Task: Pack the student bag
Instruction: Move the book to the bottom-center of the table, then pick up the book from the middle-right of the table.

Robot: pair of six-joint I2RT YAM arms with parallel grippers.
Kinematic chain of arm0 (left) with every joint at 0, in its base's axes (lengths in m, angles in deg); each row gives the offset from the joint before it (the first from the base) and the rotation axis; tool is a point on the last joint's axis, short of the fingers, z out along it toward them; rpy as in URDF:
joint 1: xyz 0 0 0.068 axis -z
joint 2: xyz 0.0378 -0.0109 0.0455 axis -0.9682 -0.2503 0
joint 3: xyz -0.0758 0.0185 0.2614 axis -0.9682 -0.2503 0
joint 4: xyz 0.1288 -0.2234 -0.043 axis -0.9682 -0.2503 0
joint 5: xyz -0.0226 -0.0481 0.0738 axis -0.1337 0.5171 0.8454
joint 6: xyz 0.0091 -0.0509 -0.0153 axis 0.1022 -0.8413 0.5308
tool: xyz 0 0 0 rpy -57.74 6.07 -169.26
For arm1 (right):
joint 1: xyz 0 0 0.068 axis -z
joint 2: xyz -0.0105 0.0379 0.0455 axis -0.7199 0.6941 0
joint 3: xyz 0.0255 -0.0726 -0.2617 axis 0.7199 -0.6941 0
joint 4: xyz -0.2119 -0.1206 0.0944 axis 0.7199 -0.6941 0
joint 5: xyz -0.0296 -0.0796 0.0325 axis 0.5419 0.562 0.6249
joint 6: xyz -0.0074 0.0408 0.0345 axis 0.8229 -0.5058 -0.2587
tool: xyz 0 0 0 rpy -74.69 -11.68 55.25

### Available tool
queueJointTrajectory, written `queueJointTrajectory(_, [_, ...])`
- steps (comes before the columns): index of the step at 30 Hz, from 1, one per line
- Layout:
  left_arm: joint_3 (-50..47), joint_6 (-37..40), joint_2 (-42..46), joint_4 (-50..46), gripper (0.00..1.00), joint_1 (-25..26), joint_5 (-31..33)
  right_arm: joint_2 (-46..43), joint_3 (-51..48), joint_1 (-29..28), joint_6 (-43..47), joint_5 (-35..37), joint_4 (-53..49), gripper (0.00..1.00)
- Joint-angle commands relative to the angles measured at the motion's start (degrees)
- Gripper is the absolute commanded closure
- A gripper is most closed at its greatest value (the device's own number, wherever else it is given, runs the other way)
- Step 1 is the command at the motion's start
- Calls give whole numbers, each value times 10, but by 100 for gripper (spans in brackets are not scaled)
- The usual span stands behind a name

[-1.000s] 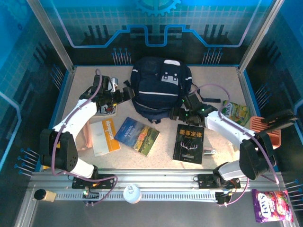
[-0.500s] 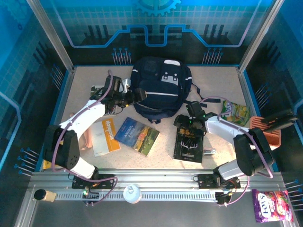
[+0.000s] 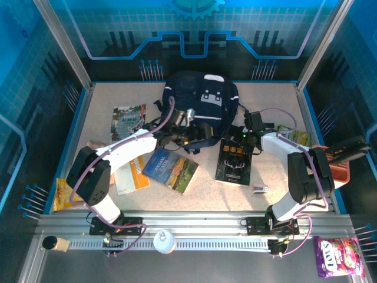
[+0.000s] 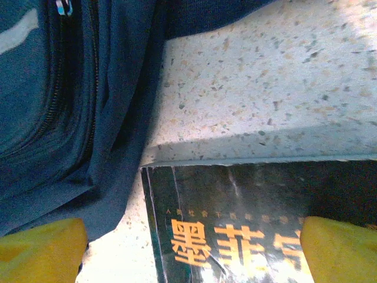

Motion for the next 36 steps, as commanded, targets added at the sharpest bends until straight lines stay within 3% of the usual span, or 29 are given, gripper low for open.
queueJointTrajectory(1, [49,-9,-39,-25,5,32,22,-65,2,9,29,13,-57,6])
queueJointTrajectory(7, [122,45,-123,-101,20,70,34,-147,-70,15,47,94,-117,7])
queueJointTrajectory(13, [166,48,-183,-134,33,89,30,-170,-112,19,63,122,-131,18])
queueJointTrajectory(16, [196,44,-209,-165,36,95,40,-150,-110,33,65,109,-136,24])
queueJointTrajectory(24, [224,16,-245,-193,46,99,45,-110,-104,57,77,81,-131,58])
queueJointTrajectory(32, [249,3,-279,-199,60,99,29,-94,-108,67,80,64,-128,65])
queueJointTrajectory(36, [256,-7,-292,-203,61,99,26,-89,-116,68,74,52,-119,67])
